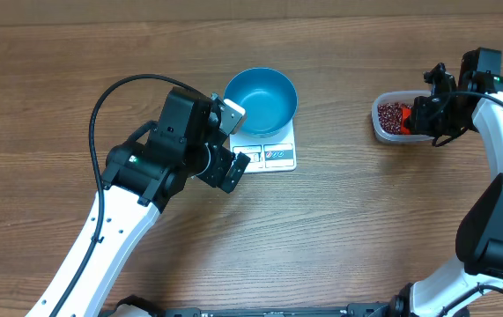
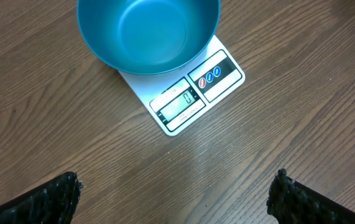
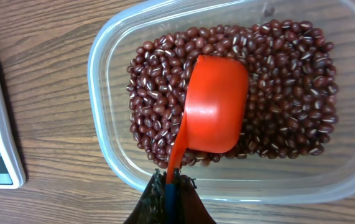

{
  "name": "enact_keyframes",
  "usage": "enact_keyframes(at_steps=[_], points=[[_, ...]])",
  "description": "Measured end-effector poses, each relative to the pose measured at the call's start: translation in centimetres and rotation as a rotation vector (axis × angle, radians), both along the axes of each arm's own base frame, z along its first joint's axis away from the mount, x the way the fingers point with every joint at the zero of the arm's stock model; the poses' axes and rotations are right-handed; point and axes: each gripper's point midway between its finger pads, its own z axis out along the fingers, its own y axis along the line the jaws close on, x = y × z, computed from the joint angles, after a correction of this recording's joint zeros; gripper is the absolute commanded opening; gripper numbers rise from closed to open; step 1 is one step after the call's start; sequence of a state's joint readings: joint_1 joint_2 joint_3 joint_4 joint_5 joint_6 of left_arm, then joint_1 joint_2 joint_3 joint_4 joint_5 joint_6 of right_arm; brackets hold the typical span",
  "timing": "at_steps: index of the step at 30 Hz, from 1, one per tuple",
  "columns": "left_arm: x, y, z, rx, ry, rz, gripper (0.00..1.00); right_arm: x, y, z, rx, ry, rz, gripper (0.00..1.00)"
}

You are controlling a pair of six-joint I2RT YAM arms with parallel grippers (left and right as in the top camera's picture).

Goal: Scoop item into bowl and weigh 150g on scale
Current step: 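Dip the red scoop into the beans and scoop them up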

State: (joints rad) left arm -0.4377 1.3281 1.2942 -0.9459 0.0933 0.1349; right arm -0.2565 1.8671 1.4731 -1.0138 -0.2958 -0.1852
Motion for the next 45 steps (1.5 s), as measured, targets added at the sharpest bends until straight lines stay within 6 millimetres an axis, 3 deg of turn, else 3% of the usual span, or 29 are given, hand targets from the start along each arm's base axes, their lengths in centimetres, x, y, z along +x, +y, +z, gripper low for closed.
enact_keyframes(at_steps=[7, 17, 45], points=[[0.0, 0.0, 0.0, 0.000, 0.000, 0.000, 1.00, 0.0, 0.2, -0.1, 0.026, -0.001, 0.000, 0.03], [0.0, 0.0, 0.0, 0.000, 0.000, 0.000, 1.00, 0.0, -1.2, 0.1, 0.098, -0.017, -0.049, 0.03], [0.0, 0.0, 0.0, 0.000, 0.000, 0.000, 1.00, -0.1, -0.3, -0.2, 0.209, -0.009, -0.051, 0.03]])
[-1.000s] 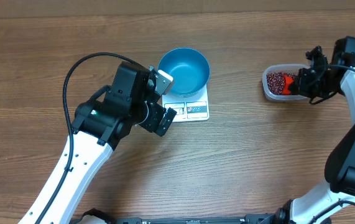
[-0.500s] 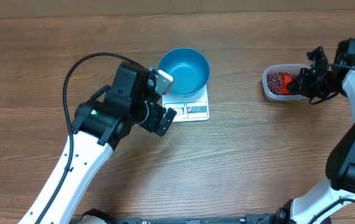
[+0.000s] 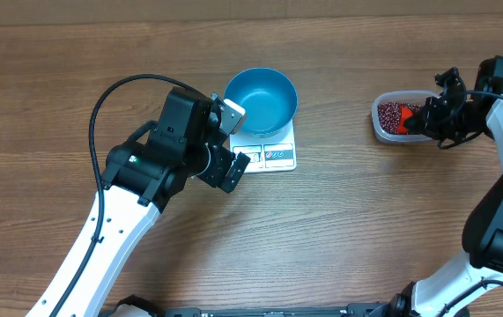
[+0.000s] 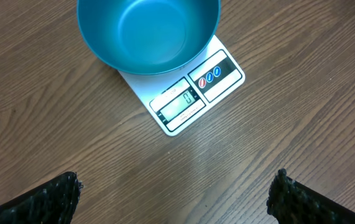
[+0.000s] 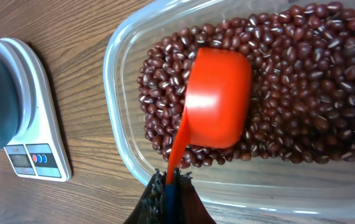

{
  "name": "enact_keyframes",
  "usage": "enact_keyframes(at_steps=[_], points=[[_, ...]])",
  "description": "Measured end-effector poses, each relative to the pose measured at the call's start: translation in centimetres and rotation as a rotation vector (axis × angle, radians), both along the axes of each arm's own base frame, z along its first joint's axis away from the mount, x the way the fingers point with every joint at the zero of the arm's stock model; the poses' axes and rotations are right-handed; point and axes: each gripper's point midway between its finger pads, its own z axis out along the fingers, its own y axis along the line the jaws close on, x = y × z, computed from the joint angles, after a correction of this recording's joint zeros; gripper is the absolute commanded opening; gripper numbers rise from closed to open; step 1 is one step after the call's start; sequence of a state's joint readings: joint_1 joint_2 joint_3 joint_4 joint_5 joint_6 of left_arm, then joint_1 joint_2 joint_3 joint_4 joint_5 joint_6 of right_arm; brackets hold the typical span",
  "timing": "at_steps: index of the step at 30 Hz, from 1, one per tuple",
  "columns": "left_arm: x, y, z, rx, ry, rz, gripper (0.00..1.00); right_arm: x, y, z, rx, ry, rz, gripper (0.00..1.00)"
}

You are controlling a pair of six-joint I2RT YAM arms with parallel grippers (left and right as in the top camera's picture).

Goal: Scoop item into bowl and weigh 150g on scale
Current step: 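Dip the red scoop into the beans and scoop them up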

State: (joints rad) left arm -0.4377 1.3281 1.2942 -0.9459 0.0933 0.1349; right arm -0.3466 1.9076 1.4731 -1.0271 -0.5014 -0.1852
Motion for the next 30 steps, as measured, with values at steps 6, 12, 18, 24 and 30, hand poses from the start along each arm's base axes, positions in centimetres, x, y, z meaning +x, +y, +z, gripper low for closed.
enact_keyframes(at_steps=[6, 12, 18, 24, 30], points=[[-0.01, 0.00, -0.01, 0.000, 0.000, 0.000, 1.00, -0.20, -0.30, 0.02, 0.030, 0.004, -0.015, 0.04], [0.00, 0.00, 0.00, 0.000, 0.000, 0.000, 1.00, -0.24, -0.61, 0.04, 0.064, 0.001, -0.030, 0.03], [-0.01, 0.00, -0.01, 0.000, 0.000, 0.000, 1.00, -0.11, -0.53, 0.02, 0.071, -0.005, -0.030, 0.04], [-0.01, 0.00, -0.01, 0.000, 0.000, 0.000, 1.00, -0.11, -0.51, 0.01, 0.073, -0.004, -0.029, 0.03], [0.00, 0.00, 0.00, 0.000, 0.000, 0.000, 1.00, -0.12, -0.39, 0.05, 0.081, -0.004, -0.028, 0.04]])
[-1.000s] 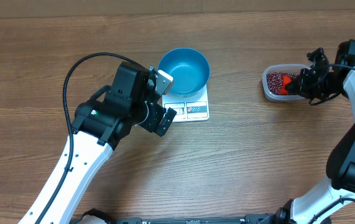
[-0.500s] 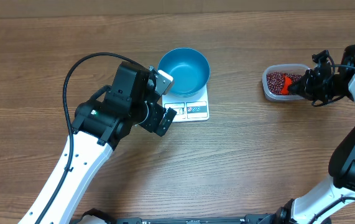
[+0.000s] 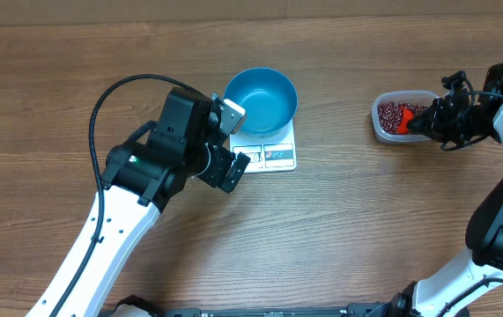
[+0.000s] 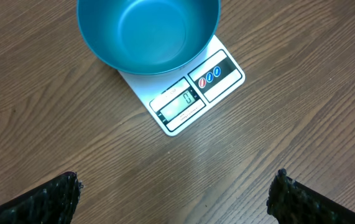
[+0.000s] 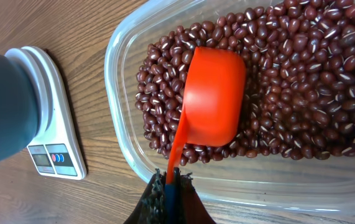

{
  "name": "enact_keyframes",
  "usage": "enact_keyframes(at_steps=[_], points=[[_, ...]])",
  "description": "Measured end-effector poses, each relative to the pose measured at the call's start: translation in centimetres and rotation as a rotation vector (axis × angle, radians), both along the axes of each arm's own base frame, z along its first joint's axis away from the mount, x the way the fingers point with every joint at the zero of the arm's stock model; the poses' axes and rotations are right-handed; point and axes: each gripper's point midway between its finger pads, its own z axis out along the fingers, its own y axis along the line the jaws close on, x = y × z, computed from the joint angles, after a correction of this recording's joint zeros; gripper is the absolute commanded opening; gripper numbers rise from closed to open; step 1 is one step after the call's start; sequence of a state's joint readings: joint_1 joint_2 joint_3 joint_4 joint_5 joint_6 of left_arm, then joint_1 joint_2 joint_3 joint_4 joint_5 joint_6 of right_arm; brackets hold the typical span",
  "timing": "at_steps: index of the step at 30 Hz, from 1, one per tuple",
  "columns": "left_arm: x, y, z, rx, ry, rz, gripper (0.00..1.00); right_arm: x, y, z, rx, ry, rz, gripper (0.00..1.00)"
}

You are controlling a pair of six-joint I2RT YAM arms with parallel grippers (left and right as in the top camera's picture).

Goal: Scoop item into bowl and weigh 150g on scale
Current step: 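Dip the red scoop into the beans and scoop them up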

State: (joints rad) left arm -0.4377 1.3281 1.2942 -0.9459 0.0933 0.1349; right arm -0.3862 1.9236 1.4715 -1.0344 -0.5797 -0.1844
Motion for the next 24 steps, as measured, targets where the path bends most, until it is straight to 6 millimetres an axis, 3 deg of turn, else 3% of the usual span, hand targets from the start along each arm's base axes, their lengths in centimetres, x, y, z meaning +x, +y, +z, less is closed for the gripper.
enact_keyframes(at_steps=[24], points=[[0.00, 0.00, 0.00, 0.000, 0.000, 0.000, 1.00, -0.23, 1.00, 0.32, 0.066, 0.004, 0.008, 0.04]])
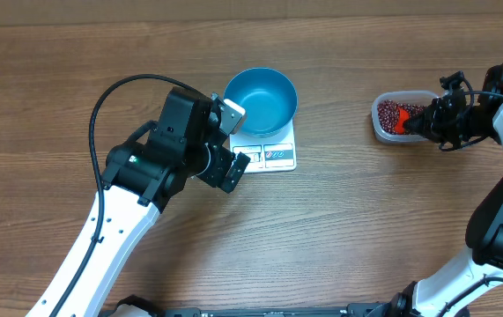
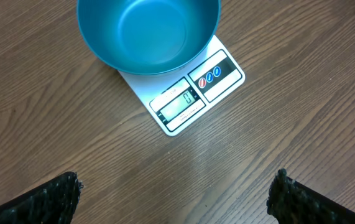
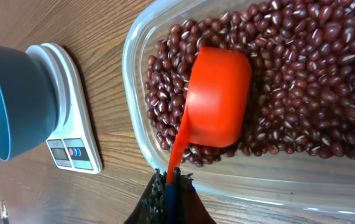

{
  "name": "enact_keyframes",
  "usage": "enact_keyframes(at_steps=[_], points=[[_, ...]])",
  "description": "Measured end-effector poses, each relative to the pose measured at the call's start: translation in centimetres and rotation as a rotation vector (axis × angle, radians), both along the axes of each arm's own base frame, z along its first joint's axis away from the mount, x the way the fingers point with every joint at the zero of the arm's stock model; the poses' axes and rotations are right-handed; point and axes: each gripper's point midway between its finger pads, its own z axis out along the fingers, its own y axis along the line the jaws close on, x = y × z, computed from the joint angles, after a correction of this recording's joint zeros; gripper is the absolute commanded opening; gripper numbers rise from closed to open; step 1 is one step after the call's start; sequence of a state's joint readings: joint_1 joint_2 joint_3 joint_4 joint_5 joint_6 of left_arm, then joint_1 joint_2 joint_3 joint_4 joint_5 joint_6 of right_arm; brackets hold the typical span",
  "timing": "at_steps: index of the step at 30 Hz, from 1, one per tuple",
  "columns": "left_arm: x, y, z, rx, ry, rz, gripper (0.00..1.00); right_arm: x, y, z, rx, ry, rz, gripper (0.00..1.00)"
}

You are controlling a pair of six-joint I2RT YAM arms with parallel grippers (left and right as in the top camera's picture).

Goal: Scoop item into bowl and weigh 150g on scale
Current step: 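Dip the red scoop into the beans and scoop them up, then lift the filled scoop and carry it left over the teal bowl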

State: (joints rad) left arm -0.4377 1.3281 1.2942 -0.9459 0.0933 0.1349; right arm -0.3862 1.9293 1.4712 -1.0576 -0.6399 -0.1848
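Observation:
An empty blue bowl [image 1: 262, 99] stands on the white scale [image 1: 273, 157], whose display [image 2: 178, 104] reads 0. My left gripper [image 2: 176, 190] hangs open above the table just in front of the scale, nothing between its fingers. At the right a clear tub [image 1: 390, 115] holds red beans [image 3: 289, 81]. My right gripper [image 3: 172, 183] is shut on the handle of an orange scoop [image 3: 217, 99], whose cup lies bottom-up on the beans inside the tub [image 3: 141, 74]. The bowl [image 3: 15, 99] and scale [image 3: 71, 134] show at the left of the right wrist view.
The wooden table [image 1: 366, 220] spreads on all sides. The left arm [image 1: 145, 167] with its black cable lies left of the scale. The right arm runs down the right edge.
My right gripper has tilted a little more with the scoop; the tub, bowl and scale sit further right in its view. The scoop stays bottom-up on the beans. The left arm is unchanged.
My right gripper held the scoop bottom-up on the beans at every moment. Its wrist has turned step by step, so the scale and then the bowl came into its view. My left gripper stayed open before the scale, which reads 0 throughout.

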Motion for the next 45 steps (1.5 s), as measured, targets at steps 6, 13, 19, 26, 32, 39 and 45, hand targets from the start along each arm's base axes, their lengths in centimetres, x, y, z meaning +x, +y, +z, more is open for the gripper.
enact_keyframes(at_steps=[6, 13, 19, 26, 32, 39, 45], points=[[0.0, 0.0, 0.0, 0.000, 0.000, 0.000, 1.00, 0.0, -0.2, 0.1, 0.007, -0.001, -0.007, 0.04], [0.0, 0.0, 0.0, 0.000, 0.000, 0.000, 1.00, -0.4, -1.5, 0.2, 0.055, -0.004, -0.053, 0.03], [0.0, 0.0, 0.0, 0.000, 0.000, 0.000, 1.00, -0.4, -2.1, 0.7, 0.106, -0.033, -0.066, 0.04], [0.0, 0.0, 0.0, 0.000, 0.000, 0.000, 1.00, -0.7, -1.5, -0.1, 0.130, -0.046, -0.053, 0.04], [0.0, 0.0, 0.0, 0.000, 0.000, 0.000, 1.00, -0.8, -1.5, -0.1, 0.143, -0.049, -0.054, 0.03], [0.0, 0.0, 0.0, 0.000, 0.000, 0.000, 0.99, -0.7, -1.0, 0.2, 0.182, -0.062, -0.052, 0.03], [0.0, 0.0, 0.0, 0.000, 0.000, 0.000, 1.00, -0.9, -1.3, 0.3, 0.199, -0.062, -0.067, 0.04]])
